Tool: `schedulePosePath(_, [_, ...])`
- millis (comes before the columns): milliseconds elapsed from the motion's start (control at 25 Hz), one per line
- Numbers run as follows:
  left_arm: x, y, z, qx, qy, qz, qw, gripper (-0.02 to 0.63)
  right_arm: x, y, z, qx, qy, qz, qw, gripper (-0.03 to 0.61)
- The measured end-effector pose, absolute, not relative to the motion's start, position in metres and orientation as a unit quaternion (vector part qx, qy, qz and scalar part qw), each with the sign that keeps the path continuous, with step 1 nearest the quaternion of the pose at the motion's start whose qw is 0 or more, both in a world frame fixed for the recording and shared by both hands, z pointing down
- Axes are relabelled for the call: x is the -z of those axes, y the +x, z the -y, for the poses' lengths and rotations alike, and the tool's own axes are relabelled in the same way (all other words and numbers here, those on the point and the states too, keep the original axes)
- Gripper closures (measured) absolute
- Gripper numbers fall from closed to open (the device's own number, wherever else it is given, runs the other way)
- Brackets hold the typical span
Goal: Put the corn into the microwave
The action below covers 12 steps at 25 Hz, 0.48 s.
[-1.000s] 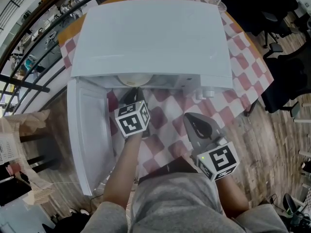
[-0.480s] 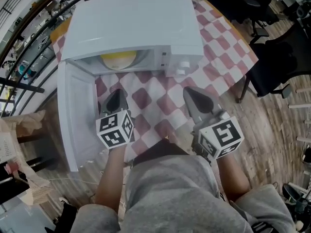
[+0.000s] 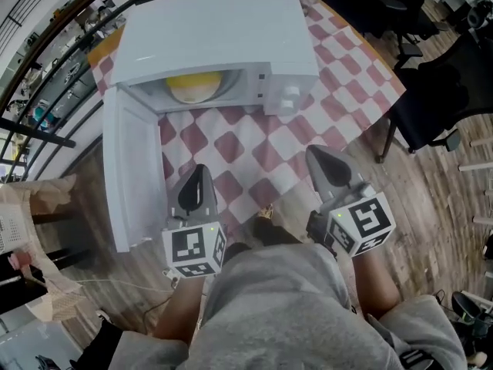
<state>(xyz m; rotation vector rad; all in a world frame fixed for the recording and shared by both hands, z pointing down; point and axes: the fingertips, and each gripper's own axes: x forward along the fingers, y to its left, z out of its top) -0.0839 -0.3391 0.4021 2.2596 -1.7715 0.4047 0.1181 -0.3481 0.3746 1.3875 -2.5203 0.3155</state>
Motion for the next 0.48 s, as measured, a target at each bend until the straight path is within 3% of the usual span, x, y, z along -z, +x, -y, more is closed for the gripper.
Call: schedulePosePath(480, [-0.370,-0.131,0.194,-0.116,0.776,0.616,0.073,0.603,-0.350,0.061,0.232,-0.068,0.490,0.863,0.107,0.578])
